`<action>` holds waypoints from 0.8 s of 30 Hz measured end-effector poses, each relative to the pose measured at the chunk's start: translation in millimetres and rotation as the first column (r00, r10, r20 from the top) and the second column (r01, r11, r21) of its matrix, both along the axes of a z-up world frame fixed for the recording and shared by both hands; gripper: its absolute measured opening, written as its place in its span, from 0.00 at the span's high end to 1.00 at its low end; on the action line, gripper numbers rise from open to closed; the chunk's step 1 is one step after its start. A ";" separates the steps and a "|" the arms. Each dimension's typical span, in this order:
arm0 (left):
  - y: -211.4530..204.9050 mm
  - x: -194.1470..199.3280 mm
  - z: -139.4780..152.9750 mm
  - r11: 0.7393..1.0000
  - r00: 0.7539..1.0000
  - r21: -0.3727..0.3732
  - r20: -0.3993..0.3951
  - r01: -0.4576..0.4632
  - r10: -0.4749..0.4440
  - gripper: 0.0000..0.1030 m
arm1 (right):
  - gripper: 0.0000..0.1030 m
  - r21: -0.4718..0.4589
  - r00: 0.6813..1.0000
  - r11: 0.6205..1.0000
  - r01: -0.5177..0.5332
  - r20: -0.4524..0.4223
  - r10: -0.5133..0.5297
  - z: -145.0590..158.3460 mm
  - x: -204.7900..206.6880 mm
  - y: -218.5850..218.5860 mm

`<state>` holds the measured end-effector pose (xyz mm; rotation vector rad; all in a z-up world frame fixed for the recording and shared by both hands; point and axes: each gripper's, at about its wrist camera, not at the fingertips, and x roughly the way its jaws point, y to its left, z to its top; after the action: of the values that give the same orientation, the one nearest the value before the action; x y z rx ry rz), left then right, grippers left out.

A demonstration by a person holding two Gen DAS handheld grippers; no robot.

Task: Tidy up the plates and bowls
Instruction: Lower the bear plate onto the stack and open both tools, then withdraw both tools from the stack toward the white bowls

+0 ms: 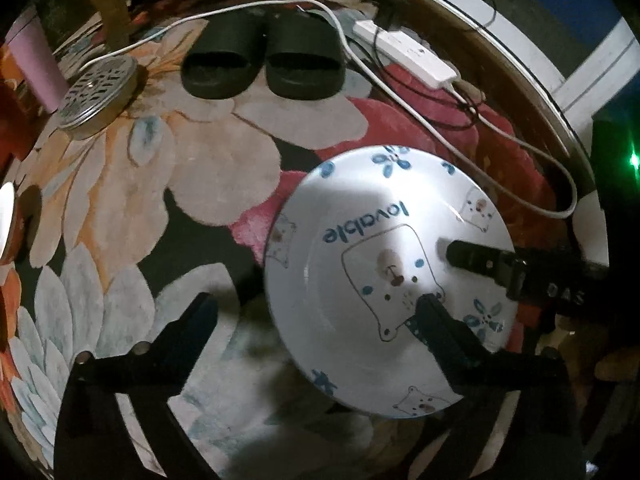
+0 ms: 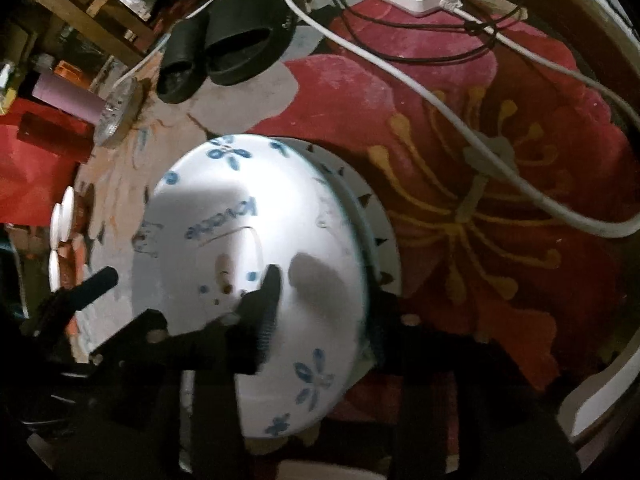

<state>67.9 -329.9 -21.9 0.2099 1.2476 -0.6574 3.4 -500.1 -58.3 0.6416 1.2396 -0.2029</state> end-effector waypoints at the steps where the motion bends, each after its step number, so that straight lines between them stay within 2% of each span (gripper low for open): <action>1: 2.0 0.3 1.4 1.000 1.000 -0.003 0.005 -0.010 0.010 0.01 | 0.39 0.009 1.000 1.000 0.000 0.010 0.000 1.5 0.7 1.9; 4: 9.6 3.5 3.4 0.999 0.999 -0.004 0.010 -0.048 0.048 0.01 | 0.30 -0.002 1.000 1.000 -0.012 0.018 0.012 4.2 3.9 7.8; 7: 17.6 7.3 2.0 0.997 0.997 0.002 0.008 -0.078 0.078 0.01 | 0.27 -0.012 1.000 1.000 -0.021 0.006 0.021 3.9 7.4 11.9; 11: 29.3 11.9 -1.9 0.994 0.994 0.023 0.014 -0.110 0.110 0.01 | 0.26 -0.131 0.995 0.988 -0.086 -0.061 0.079 8.7 15.1 26.9; 13: 35.0 13.5 -3.7 0.992 0.992 0.033 0.013 -0.125 0.124 0.01 | 0.09 -0.179 0.993 0.979 -0.096 -0.078 0.083 11.0 14.3 31.5; 15: 40.3 15.8 -5.1 0.990 0.990 0.034 0.008 -0.139 0.138 0.01 | 0.04 -0.184 0.994 0.978 -0.098 -0.071 0.086 13.2 13.7 33.1; 24: 56.3 21.5 -6.1 0.984 0.985 0.046 0.019 -0.173 0.173 0.01 | 0.04 -0.189 0.997 0.980 -0.062 -0.049 0.054 17.5 11.6 29.3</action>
<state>89.5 -273.6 -28.1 0.1438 1.2524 -0.4756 15.0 -470.8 -40.8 0.4369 1.2622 -0.2846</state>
